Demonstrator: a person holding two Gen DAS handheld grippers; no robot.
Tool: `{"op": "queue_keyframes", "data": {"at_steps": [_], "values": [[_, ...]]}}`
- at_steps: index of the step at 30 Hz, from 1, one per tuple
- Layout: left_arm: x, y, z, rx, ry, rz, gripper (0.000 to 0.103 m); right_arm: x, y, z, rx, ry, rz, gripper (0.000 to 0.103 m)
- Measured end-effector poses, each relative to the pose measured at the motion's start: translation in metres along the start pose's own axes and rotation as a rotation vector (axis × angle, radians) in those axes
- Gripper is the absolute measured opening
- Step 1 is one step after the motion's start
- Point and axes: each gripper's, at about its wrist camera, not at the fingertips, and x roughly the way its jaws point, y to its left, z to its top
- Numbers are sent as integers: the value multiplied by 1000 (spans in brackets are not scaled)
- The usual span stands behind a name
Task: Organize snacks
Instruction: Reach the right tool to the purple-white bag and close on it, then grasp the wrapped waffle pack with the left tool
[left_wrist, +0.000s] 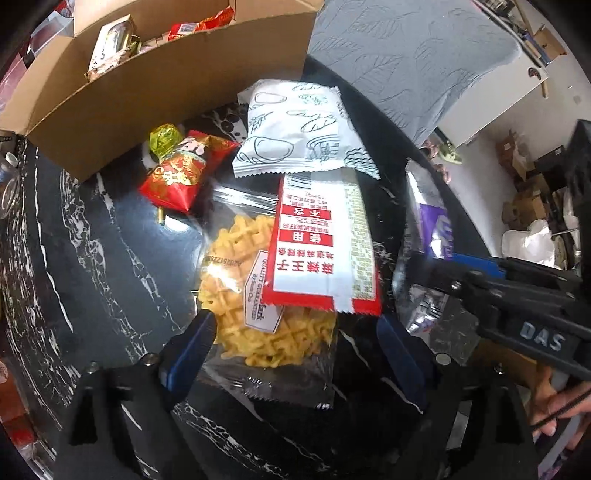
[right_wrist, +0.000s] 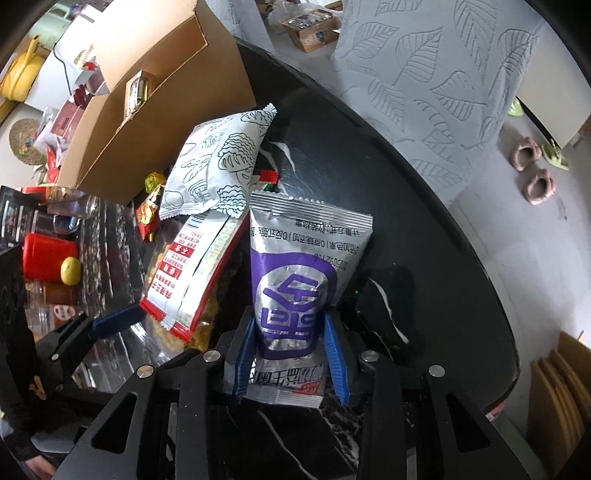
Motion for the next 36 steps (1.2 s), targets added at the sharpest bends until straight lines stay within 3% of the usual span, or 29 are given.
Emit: {"op": "queue_keyframes", "data": {"at_steps": [12, 17, 27, 33, 36], "values": [[23, -12, 23, 122, -50, 183, 90, 2, 4, -1, -16, 0, -15, 35], [35, -19, 26, 211, -45, 263, 98, 3, 5, -1, -22, 2, -20, 36], [39, -24, 34, 299, -76, 259, 101, 3, 3, -5, -21, 8, -20, 37], [33, -26, 20, 378, -112, 288, 101, 4, 0, -7, -13, 14, -18, 39], [39, -25, 24, 386, -101, 264, 101, 7, -2, -9, -6, 26, -27, 39]]}}
